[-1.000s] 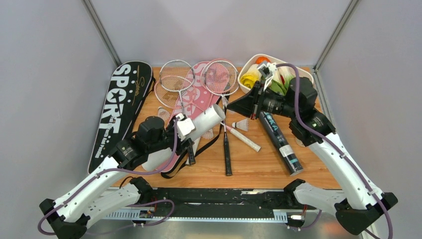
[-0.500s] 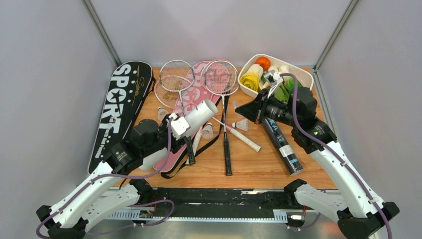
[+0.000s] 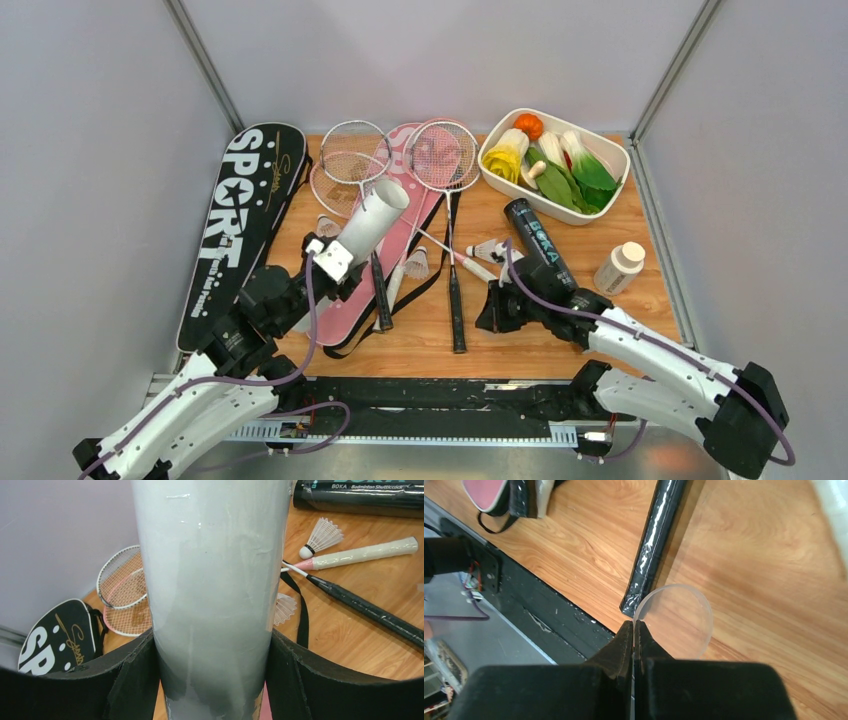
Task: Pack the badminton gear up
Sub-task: Place the lid at the center of the board, then pick up the shuttlecock at the center of the board.
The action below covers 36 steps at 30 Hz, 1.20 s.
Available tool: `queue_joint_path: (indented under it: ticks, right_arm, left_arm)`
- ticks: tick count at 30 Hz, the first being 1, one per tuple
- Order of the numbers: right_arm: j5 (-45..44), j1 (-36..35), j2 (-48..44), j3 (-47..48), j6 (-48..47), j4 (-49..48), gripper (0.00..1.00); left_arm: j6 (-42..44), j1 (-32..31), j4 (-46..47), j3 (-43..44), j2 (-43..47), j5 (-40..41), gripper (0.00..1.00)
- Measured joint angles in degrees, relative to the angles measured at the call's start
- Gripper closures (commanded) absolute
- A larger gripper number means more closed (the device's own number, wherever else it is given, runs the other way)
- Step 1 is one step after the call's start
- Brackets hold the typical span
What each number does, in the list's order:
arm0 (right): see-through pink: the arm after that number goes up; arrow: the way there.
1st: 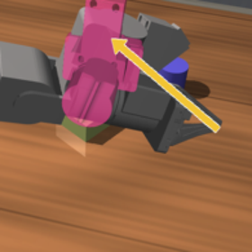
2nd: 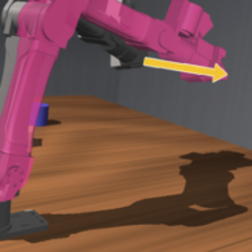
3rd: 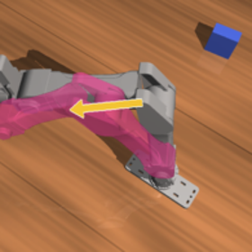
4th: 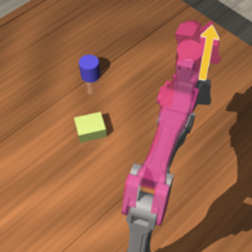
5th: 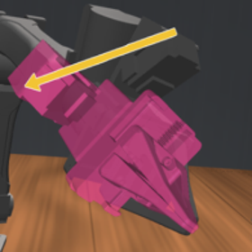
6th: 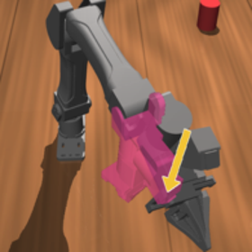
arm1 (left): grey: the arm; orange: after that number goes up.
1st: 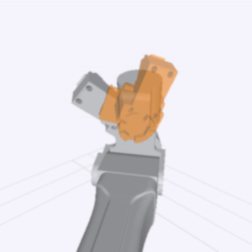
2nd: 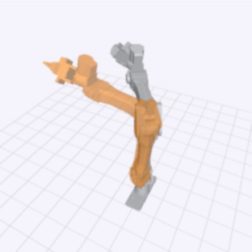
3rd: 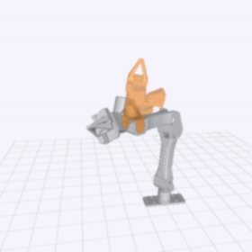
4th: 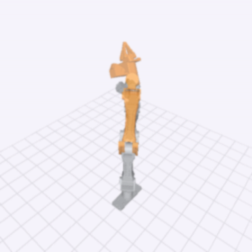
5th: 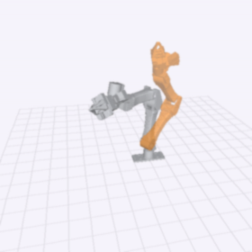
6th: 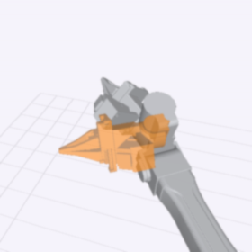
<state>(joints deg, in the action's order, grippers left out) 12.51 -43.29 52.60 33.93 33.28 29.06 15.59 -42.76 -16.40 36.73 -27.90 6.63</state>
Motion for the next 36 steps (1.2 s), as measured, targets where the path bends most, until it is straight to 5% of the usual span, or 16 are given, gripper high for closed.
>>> queue_joint_path:
  ticks: [4,14,21,36]
  right_arm:
    - [-6.8,-6.8,3.3,-0.4,3.0,-0.7,0.98]
    - [-18.6,-8.5,8.3,-0.7,5.5,-0.9,0.59]
    - [-23.6,-7.8,7.4,4.3,2.4,-1.4,0.55]
    - [-13.6,14.7,15.8,6.2,-6.5,-19.5,0.52]
  left_arm:
    - [0.3,0.0,0.4,-0.3,0.2,1.6,0.64]
    - [0.8,0.0,2.1,-0.4,2.5,3.0,0.64]
    - [0.6,0.0,2.1,-0.6,2.4,2.0,0.65]
    - [-1.3,0.0,2.1,-0.9,1.4,-3.2,0.66]
